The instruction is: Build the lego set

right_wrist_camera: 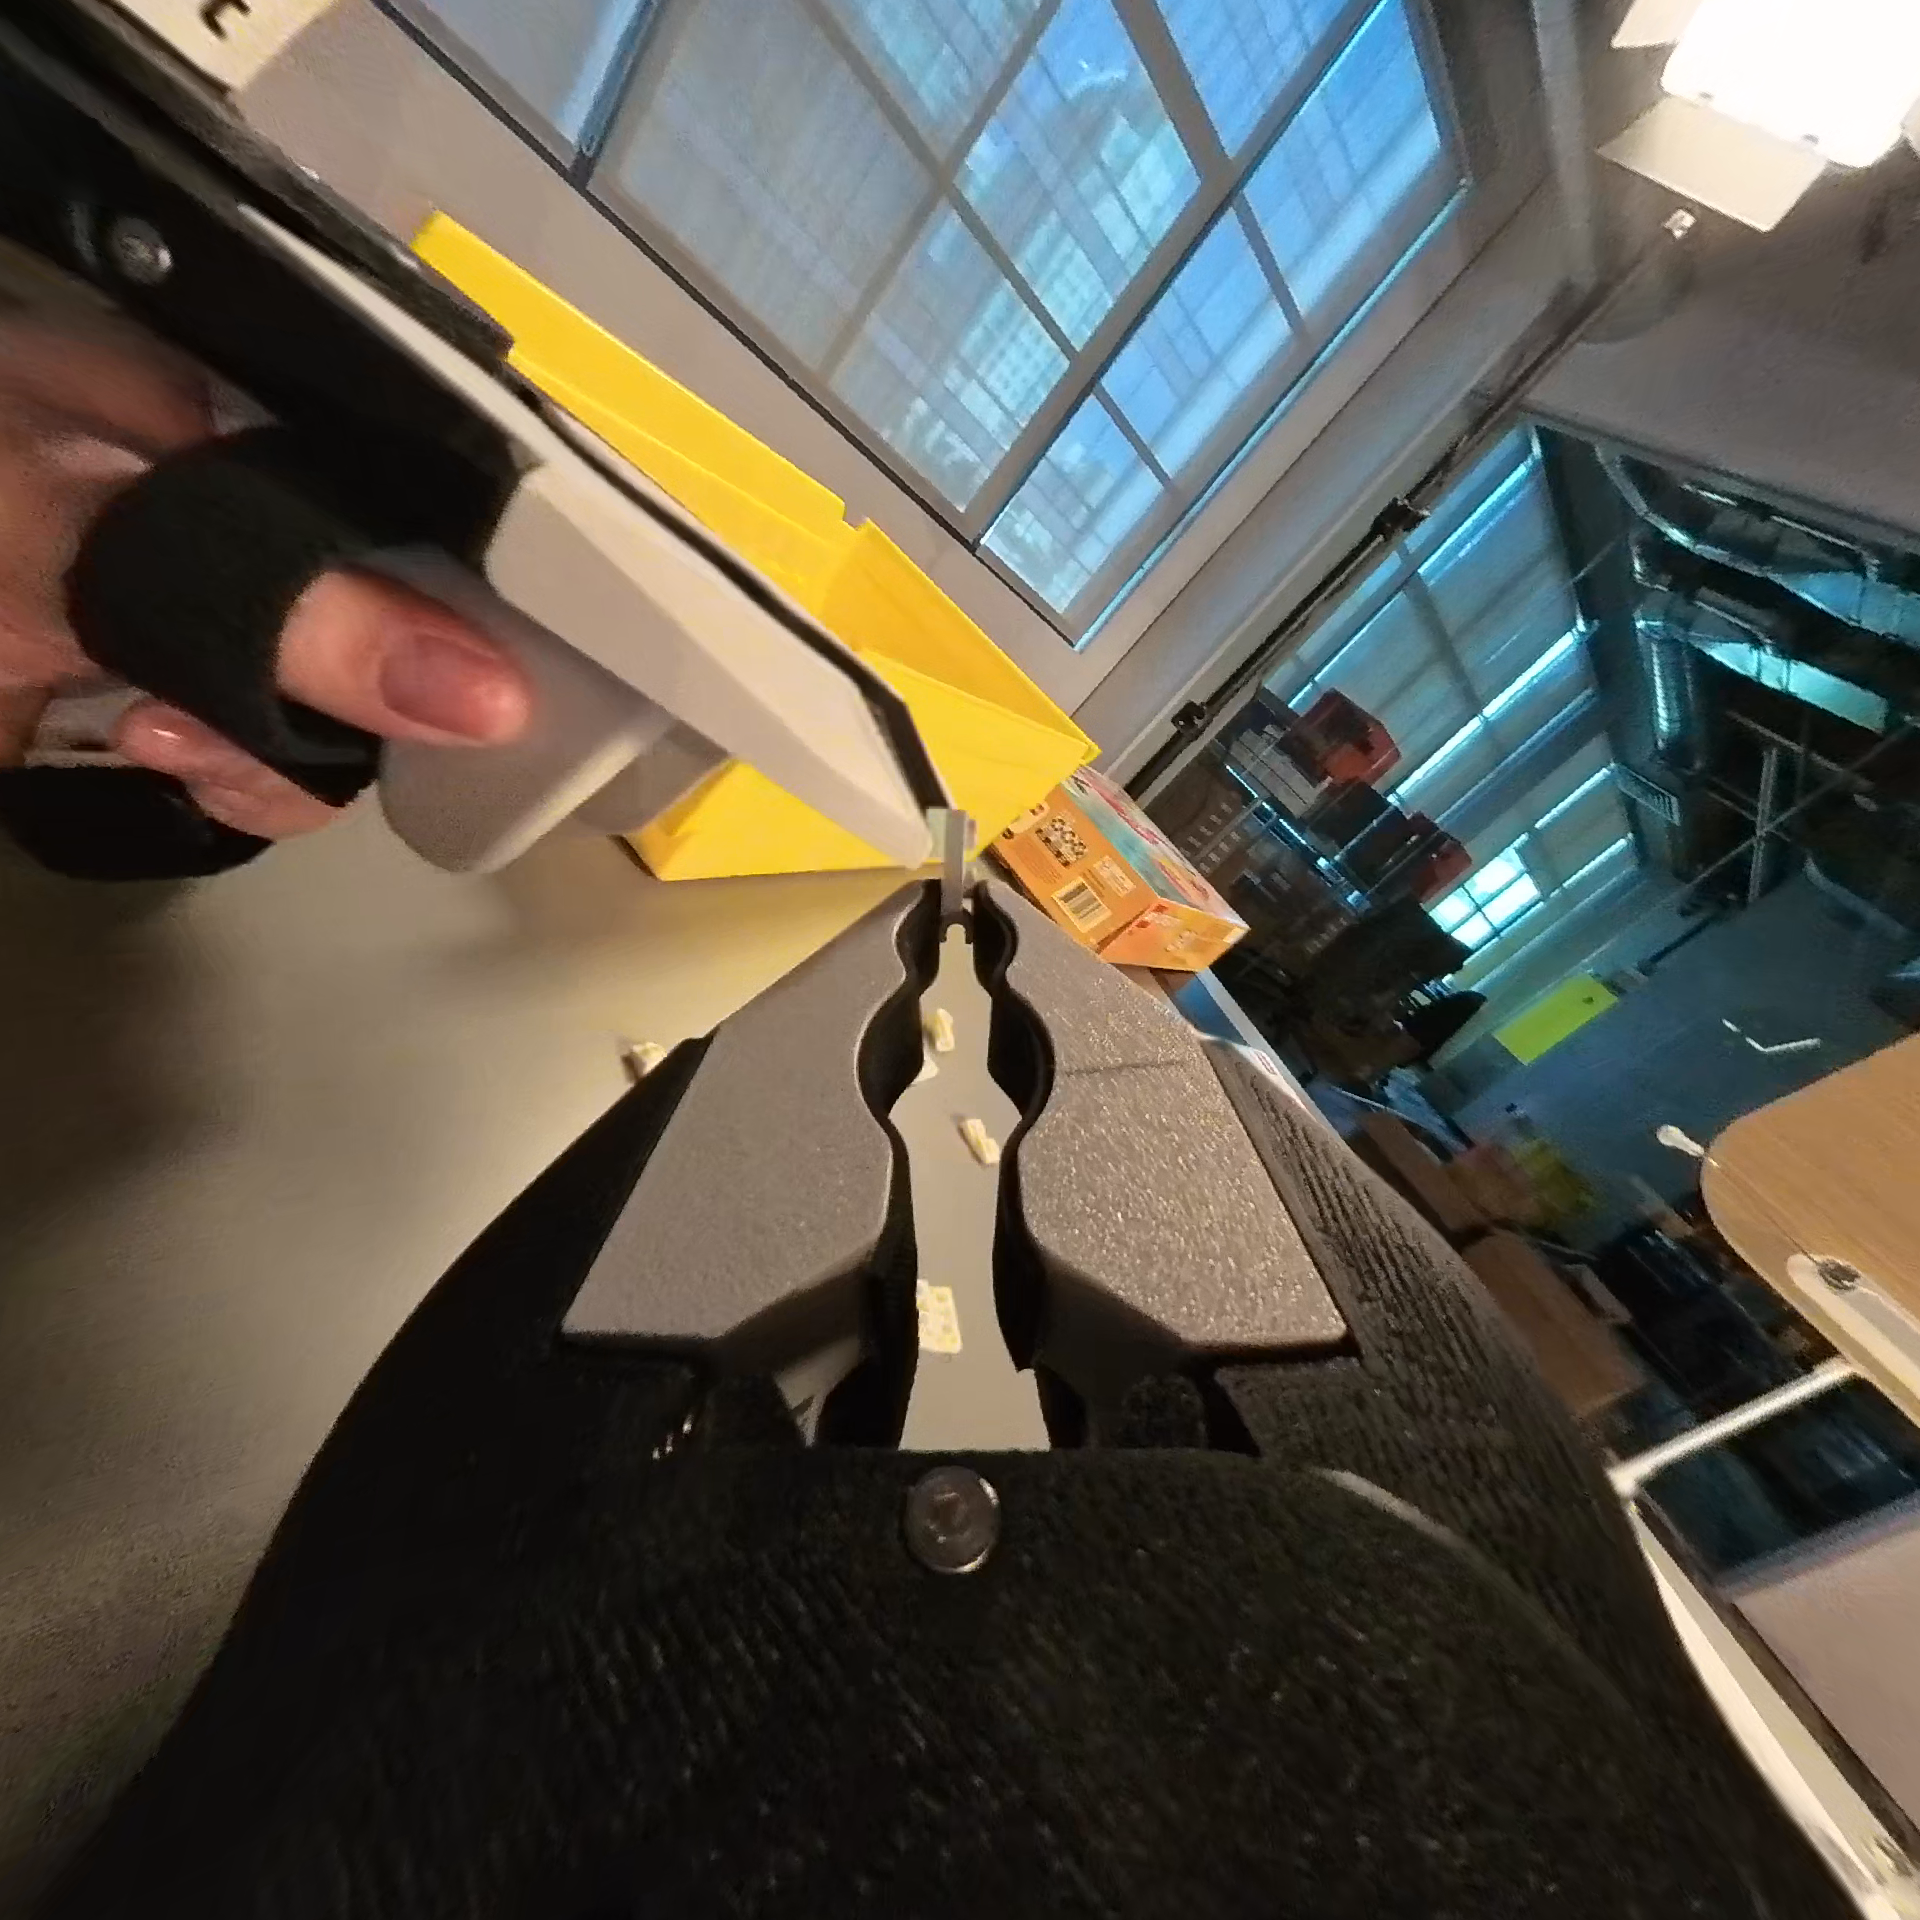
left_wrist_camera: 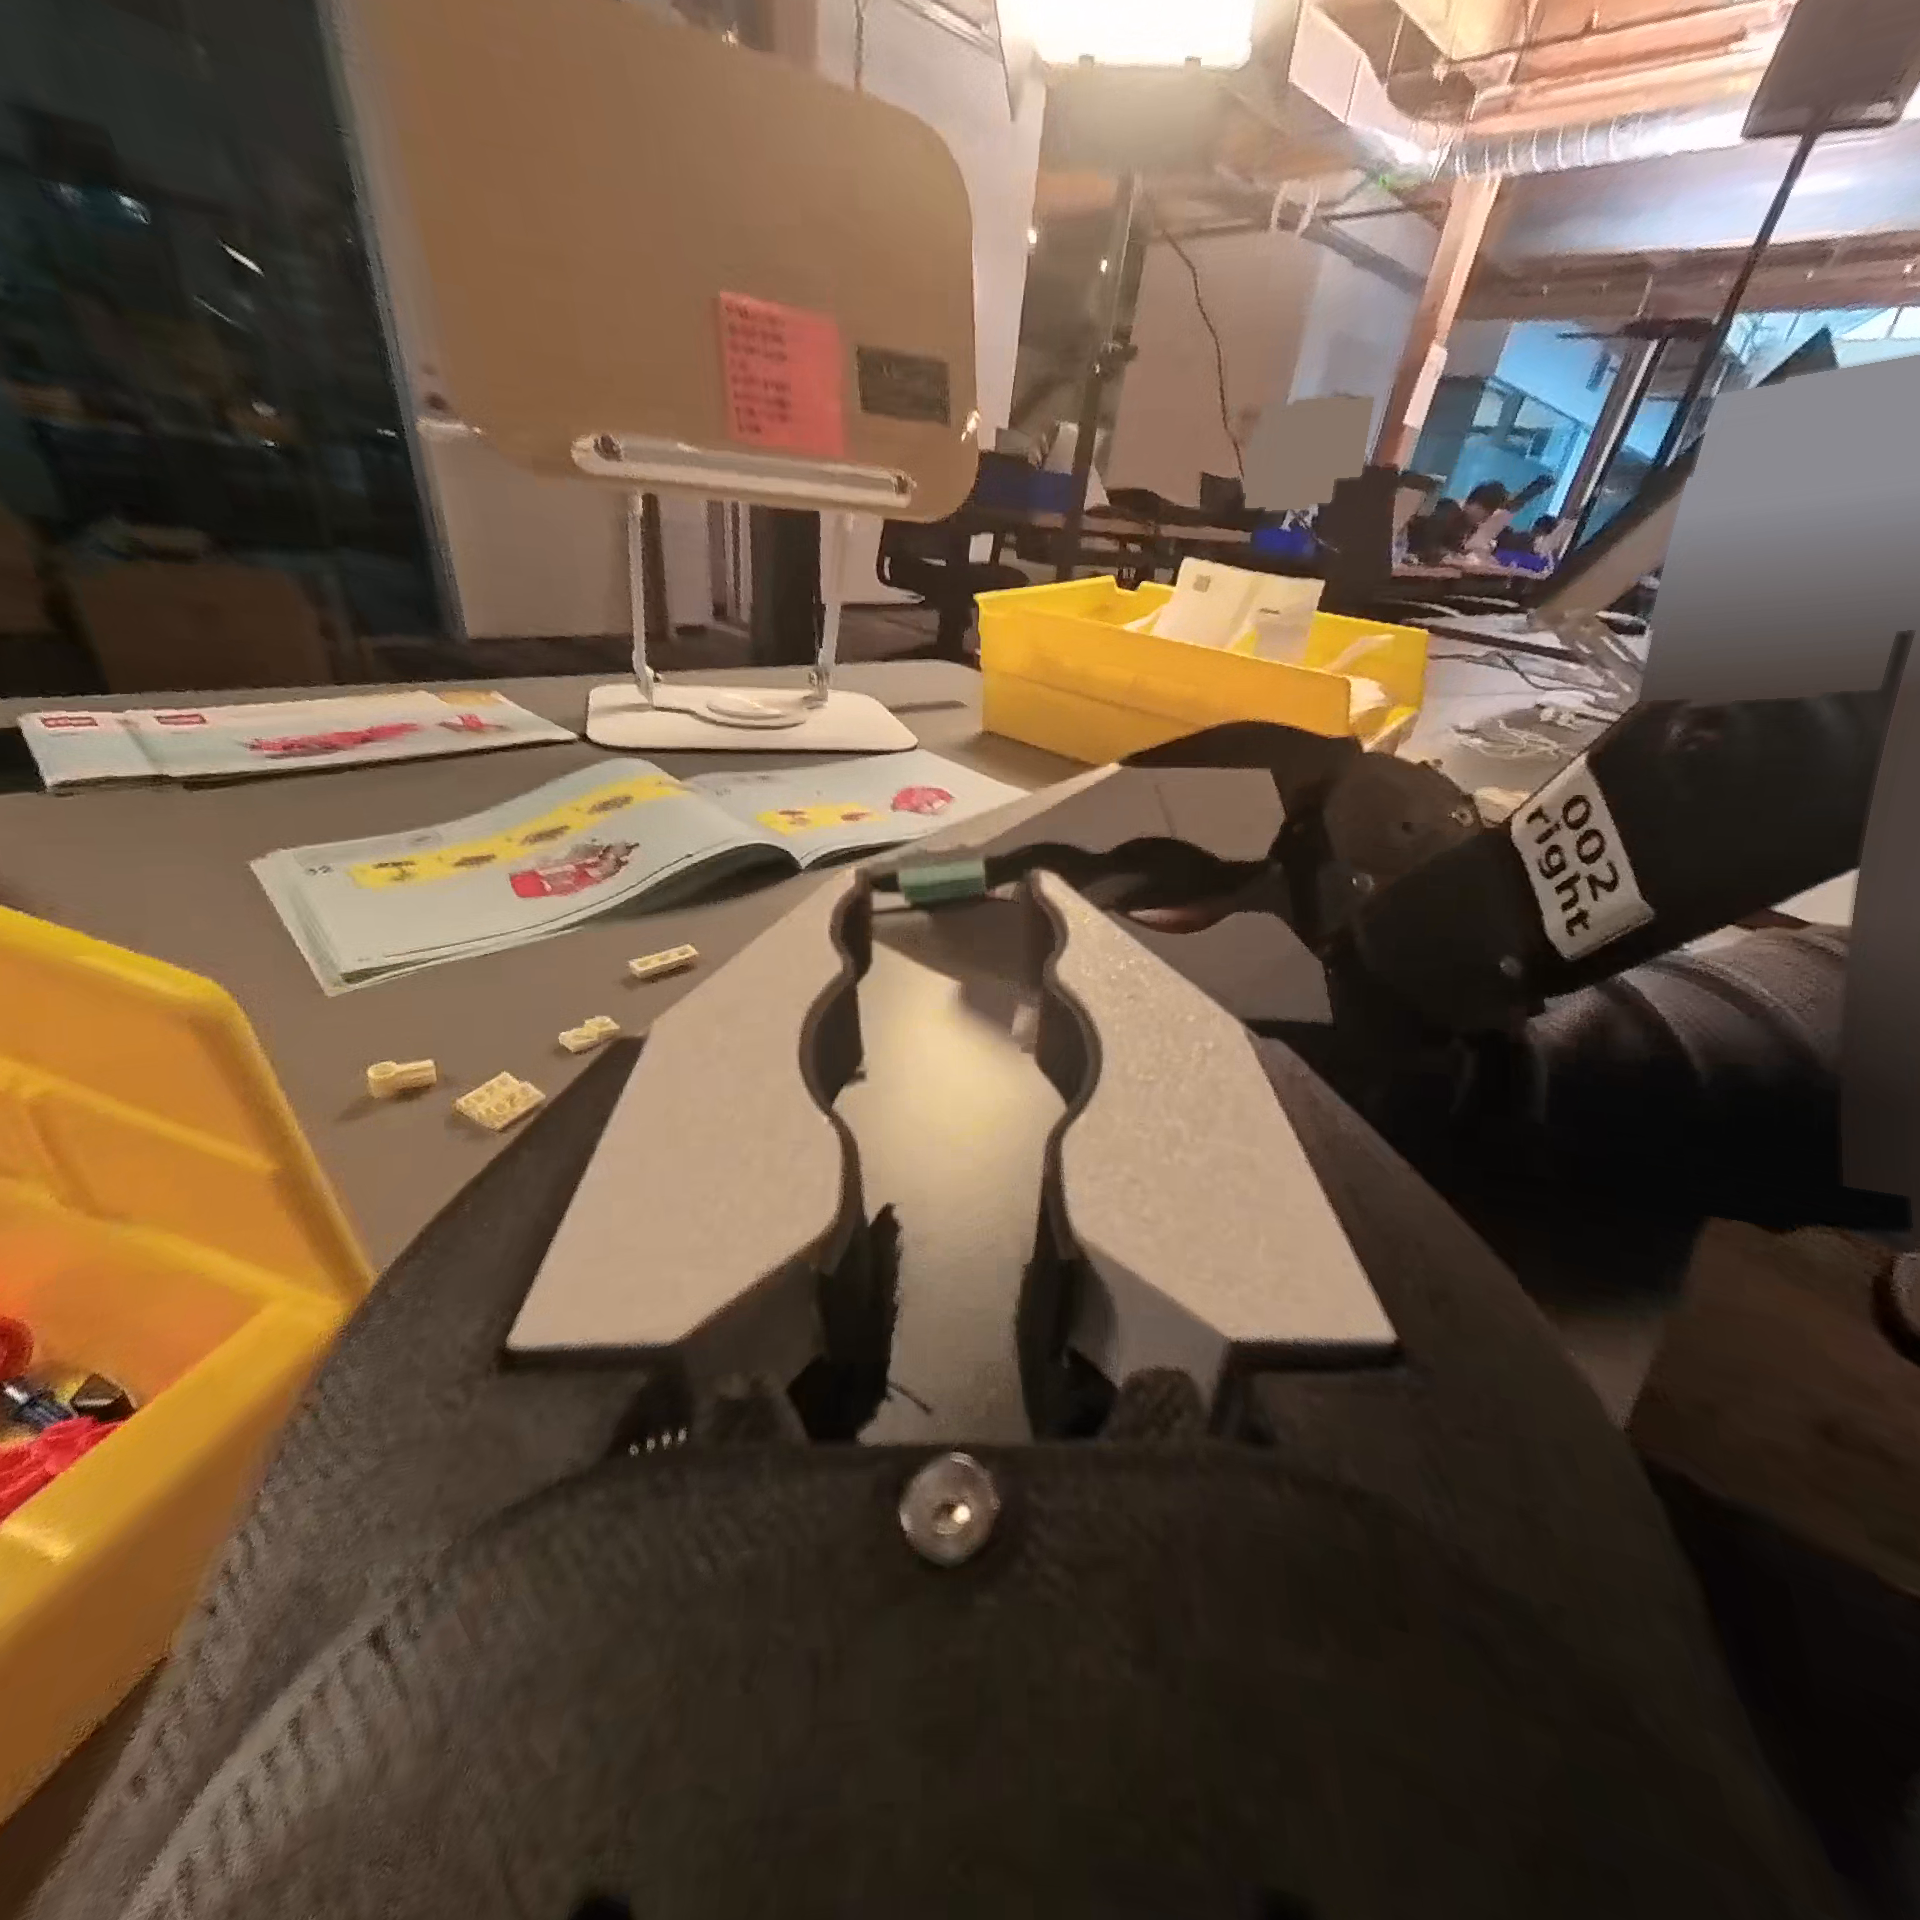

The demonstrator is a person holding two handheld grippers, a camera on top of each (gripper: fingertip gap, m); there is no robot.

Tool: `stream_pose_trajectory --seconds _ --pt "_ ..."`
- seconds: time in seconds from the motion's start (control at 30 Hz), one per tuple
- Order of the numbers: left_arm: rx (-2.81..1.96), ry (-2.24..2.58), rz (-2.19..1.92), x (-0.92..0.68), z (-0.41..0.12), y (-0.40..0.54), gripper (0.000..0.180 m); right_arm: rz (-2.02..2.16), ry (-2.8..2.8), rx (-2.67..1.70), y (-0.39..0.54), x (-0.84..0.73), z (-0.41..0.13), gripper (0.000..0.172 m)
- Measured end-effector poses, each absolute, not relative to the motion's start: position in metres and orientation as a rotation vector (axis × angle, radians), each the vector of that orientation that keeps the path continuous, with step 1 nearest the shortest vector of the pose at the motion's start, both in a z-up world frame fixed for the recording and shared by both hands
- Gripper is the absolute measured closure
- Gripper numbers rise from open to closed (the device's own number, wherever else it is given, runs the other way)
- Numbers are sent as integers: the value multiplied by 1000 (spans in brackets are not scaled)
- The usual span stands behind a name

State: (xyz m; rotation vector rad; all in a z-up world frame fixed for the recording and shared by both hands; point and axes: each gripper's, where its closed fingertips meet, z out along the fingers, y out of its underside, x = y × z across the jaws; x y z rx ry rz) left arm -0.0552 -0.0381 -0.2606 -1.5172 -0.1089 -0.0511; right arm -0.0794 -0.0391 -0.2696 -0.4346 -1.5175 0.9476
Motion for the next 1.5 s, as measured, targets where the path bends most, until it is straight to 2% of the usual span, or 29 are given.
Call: stream_pose_trajectory --seconds 0.27,1.13,1.23,1.5 --pt "-1499 -110 -138 -51 -262 -36 165 1018 -1534 -421 -46 -76 -269 168" --pt "-1466 -48 -72 -44 -256 -41 165 968 -1488 -345 -50 -69 -262 168" --pt "-1455 -55 -57 -45 -255 -43 165 1032 -1519 -384 -52 -68 -263 163" --pt "-1438 -48 -93 -44 -253 -45 165 928 -1521 -299 -50 -61 -262 167"
